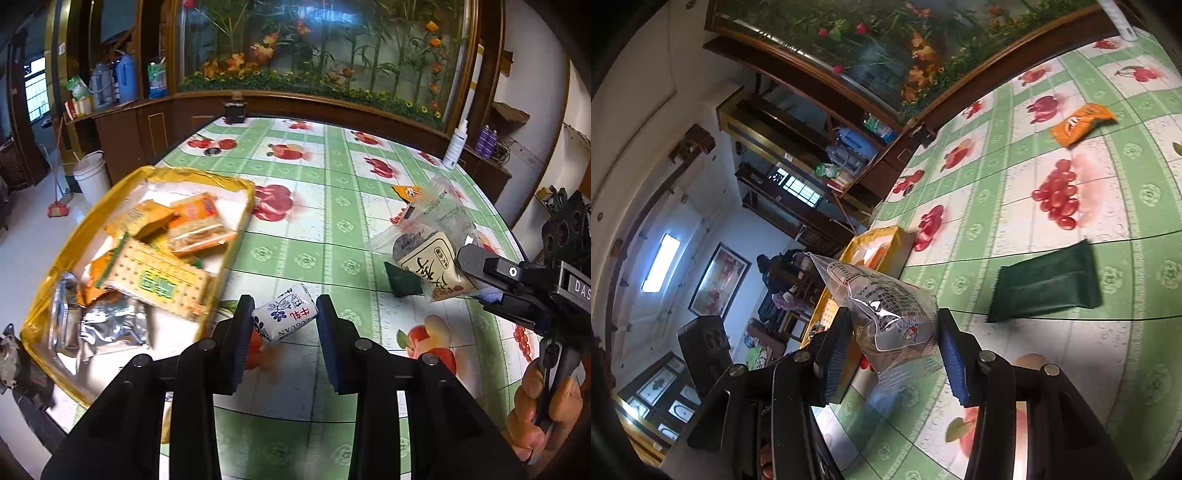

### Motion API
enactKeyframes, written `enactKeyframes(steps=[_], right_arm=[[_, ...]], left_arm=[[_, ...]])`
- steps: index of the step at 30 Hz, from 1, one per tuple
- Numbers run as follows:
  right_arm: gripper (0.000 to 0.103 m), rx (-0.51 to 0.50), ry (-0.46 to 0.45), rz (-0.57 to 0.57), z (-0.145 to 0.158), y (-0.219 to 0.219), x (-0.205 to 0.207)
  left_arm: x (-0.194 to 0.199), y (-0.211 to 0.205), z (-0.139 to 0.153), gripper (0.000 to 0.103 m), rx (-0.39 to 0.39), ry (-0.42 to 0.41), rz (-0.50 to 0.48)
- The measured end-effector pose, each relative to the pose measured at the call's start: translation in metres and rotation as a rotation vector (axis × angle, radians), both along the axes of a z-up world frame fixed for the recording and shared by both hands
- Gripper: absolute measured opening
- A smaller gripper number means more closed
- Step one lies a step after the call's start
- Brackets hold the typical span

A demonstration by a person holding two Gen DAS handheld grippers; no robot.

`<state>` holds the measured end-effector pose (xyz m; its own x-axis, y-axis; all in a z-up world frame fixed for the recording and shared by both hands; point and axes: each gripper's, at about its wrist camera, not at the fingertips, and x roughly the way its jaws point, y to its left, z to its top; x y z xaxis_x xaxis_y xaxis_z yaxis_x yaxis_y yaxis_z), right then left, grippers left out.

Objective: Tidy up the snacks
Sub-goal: 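Carry the candy box and clear snack bag with both tools over the tray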

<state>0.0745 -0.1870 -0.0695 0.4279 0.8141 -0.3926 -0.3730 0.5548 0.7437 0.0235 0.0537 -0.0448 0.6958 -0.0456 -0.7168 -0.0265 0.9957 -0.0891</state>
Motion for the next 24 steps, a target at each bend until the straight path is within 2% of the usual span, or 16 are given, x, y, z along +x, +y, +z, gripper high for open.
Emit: enactKeyframes(steps=[17, 24], right_arm=[[0.047, -0.041, -0.052, 0.169, 0.028, 0.102, 0.011], [0.047, -0.062, -0.05, 0.226, 0.028, 0.143, 0.019]], left_arm=[[-0.014, 0.07, 0.002, 0.032, 0.011, -0.022, 0.169], [-0.014, 0.096, -0.005, 0.032, -0.003, -0.007, 0.223]])
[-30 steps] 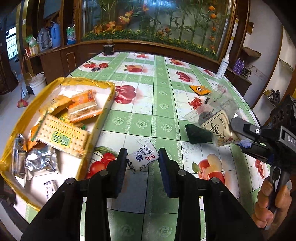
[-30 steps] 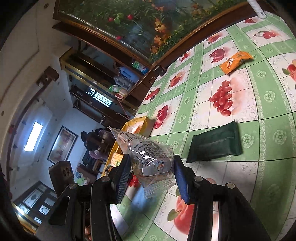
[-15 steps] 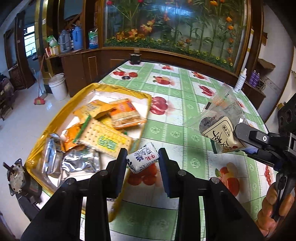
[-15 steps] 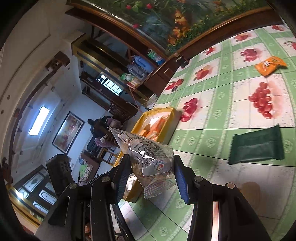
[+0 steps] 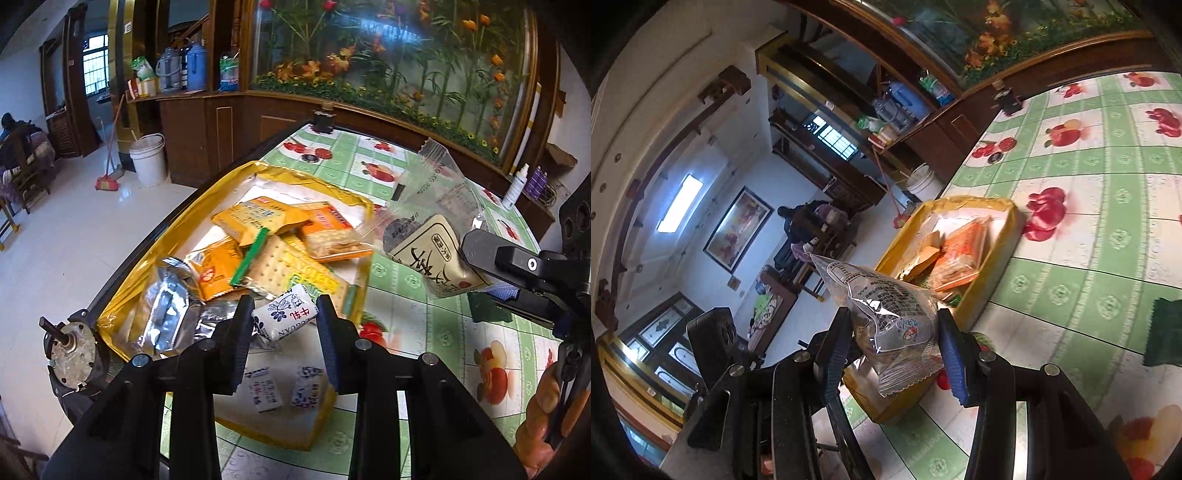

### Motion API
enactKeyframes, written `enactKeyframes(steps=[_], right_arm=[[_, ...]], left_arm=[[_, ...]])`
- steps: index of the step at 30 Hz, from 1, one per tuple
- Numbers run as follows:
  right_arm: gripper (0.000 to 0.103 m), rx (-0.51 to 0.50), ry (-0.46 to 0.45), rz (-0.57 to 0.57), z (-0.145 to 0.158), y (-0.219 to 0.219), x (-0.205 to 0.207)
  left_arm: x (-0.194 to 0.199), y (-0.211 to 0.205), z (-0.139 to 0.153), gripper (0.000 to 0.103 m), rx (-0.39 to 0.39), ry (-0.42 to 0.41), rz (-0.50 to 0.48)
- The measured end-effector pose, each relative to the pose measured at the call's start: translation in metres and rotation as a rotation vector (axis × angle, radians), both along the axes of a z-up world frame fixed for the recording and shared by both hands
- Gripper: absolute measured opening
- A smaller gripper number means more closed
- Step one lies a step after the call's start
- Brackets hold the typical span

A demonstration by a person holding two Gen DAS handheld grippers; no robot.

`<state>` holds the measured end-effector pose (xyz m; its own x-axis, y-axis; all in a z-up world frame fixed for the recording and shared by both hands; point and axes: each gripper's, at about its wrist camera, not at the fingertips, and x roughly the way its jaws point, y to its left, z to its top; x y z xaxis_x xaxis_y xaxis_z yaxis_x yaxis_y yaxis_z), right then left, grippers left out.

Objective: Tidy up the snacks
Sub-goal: 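Carry the candy box and clear snack bag with both tools over the tray, then open the left tool to drop the candy box while the right tool releases the clear bag into the tray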

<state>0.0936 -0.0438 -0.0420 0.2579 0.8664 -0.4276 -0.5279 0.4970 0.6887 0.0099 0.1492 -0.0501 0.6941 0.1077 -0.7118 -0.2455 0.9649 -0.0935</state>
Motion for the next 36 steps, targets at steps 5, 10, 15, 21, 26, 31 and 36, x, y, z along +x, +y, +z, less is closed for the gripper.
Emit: enactKeyframes(steps=[5, 10, 15, 21, 26, 31, 36], right_arm=[[0.047, -0.016, 0.011, 0.022, -0.004, 0.022, 0.01], [0.047, -0.047, 0.022, 0.045, -0.011, 0.045, 0.021], [0.047, -0.072, 0.04, 0.067, -0.022, 0.066, 0.027], [0.047, -0.083, 0.064, 0.079, -0.033, 0.08, 0.035], [0.047, -0.082, 0.064, 0.079, -0.033, 0.085, 0.042], [0.05, -0.075, 0.069, 0.085, -0.032, 0.085, 0.046], [0.063, -0.076, 0.081, 0.061, -0.033, 0.081, 0.048]], left_arm=[[0.002, 0.013, -0.006, 0.032, -0.009, 0.01, 0.024], [0.007, 0.021, -0.015, 0.032, -0.021, 0.028, 0.04], [0.011, 0.03, -0.024, 0.032, -0.029, 0.049, 0.059], [0.014, 0.034, -0.03, 0.032, -0.03, 0.065, 0.065], [0.017, 0.034, -0.033, 0.032, -0.035, 0.075, 0.069], [0.018, 0.033, -0.032, 0.032, -0.032, 0.078, 0.075], [0.018, 0.033, -0.028, 0.035, -0.026, 0.076, 0.096]])
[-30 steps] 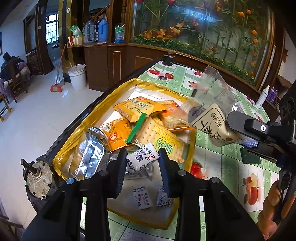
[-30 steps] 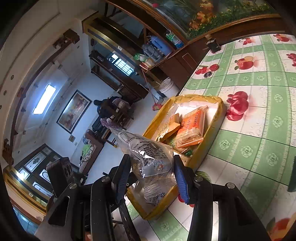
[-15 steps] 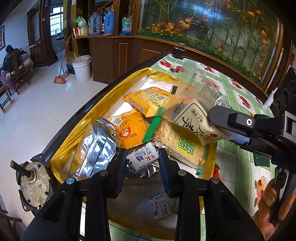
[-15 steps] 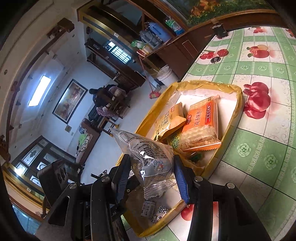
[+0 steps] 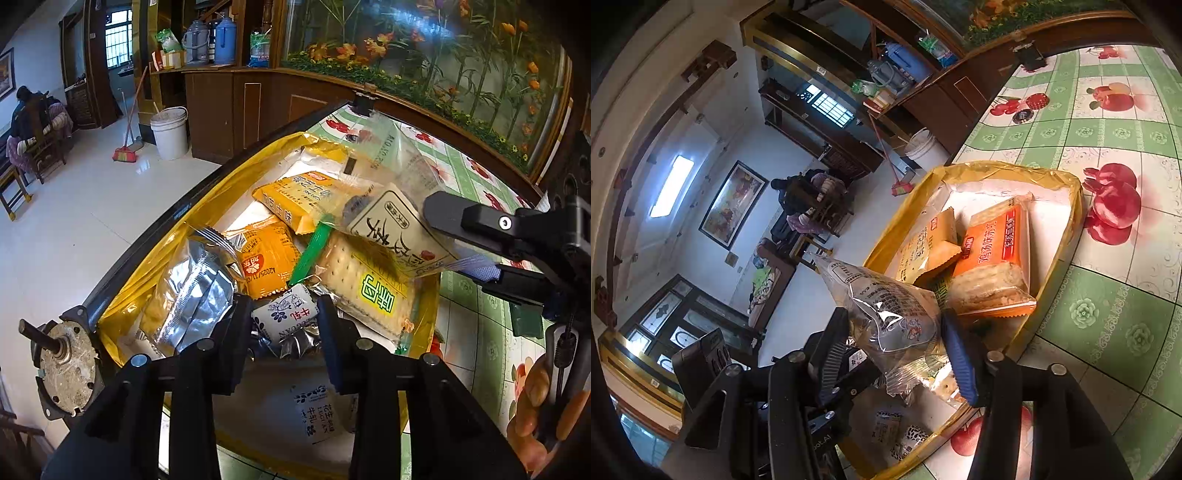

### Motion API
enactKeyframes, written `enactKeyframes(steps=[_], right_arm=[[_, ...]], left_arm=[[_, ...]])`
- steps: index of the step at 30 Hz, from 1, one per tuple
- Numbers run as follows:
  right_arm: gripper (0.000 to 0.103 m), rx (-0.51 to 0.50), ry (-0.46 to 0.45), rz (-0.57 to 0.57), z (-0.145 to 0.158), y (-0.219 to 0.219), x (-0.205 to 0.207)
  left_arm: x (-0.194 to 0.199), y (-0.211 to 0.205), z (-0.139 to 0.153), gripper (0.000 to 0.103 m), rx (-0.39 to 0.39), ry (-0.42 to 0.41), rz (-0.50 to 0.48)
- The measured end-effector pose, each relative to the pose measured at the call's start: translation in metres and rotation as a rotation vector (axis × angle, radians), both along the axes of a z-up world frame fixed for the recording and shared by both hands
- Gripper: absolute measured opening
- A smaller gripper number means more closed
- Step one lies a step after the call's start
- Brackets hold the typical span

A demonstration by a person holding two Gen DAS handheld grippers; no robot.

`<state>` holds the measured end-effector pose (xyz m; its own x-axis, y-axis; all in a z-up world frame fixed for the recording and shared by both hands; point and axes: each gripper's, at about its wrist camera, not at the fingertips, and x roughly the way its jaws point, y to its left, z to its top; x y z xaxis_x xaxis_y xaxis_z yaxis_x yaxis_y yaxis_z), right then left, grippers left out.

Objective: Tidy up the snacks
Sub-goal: 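Open the left tool to drop the candy box while the right tool releases the clear bag into the tray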

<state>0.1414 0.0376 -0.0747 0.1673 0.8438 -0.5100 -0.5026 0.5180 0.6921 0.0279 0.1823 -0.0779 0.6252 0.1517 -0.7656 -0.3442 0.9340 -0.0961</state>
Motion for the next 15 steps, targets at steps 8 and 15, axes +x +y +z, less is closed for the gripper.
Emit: enactKeyframes(steps=[8, 15], right_arm=[[0.083, 0.006, -0.011, -0.104, 0.006, -0.026, 0.003], [0.083, 0.062, -0.047, -0.162, 0.017, -0.059, -0.007]], left_arm=[[-0.005, -0.007, 0.008, 0.054, 0.032, -0.003, 0.004], [-0.012, -0.015, 0.021, 0.054, 0.05, -0.034, 0.009]])
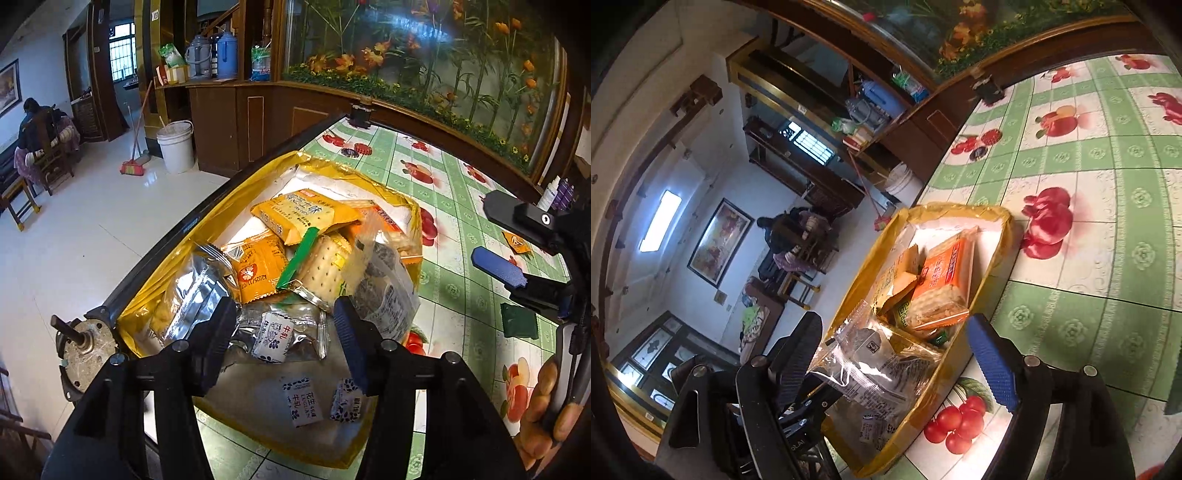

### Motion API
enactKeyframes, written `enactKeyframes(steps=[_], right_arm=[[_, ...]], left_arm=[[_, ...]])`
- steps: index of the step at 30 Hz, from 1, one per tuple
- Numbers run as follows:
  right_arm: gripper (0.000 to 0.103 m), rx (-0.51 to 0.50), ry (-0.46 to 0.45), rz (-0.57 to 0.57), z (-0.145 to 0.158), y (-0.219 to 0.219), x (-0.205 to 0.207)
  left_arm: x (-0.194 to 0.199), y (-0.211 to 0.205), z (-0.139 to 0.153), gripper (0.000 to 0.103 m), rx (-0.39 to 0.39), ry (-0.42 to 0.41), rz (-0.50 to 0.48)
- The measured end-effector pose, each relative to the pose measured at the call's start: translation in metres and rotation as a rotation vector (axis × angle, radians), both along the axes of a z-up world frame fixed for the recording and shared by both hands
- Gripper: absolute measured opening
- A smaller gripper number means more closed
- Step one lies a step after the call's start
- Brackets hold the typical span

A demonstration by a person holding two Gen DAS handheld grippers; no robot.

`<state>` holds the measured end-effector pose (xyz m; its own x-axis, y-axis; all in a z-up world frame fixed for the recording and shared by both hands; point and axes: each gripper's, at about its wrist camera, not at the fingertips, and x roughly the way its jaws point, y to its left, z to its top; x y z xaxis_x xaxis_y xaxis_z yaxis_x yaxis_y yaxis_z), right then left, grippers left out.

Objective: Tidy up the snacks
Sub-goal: 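Open the left tool to drop the candy box while the right tool releases the clear bag into the tray, then move both tools back over the dark green bar and orange bag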

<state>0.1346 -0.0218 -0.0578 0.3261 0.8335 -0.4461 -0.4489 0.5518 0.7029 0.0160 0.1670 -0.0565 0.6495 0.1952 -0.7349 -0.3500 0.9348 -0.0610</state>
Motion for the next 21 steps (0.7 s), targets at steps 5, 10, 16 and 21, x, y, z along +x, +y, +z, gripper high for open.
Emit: enactKeyframes(steps=[5, 10, 16, 21], right_arm=[[0.085, 0.005, -0.06, -0.029, 0.013, -0.021, -0.013], [0.088, -0.019, -0.096, -0.076, 0.019, -0.047, -0.025], [0.088, -0.066, -0.131, -0.161, 0.018, -0.093, -0.035], [0.088, -0.057, -0.11, -0.227, 0.01, -0.139, -0.039]], left_arm=[[-0.008, -0.006, 0.014, 0.054, 0.015, -0.041, 0.006], [-0.012, -0.015, 0.028, 0.054, 0.023, -0.085, -0.001], [-0.011, -0.036, 0.035, 0.057, 0.064, -0.099, -0.041], [-0.012, -0.036, 0.038, 0.062, 0.086, -0.107, -0.022]])
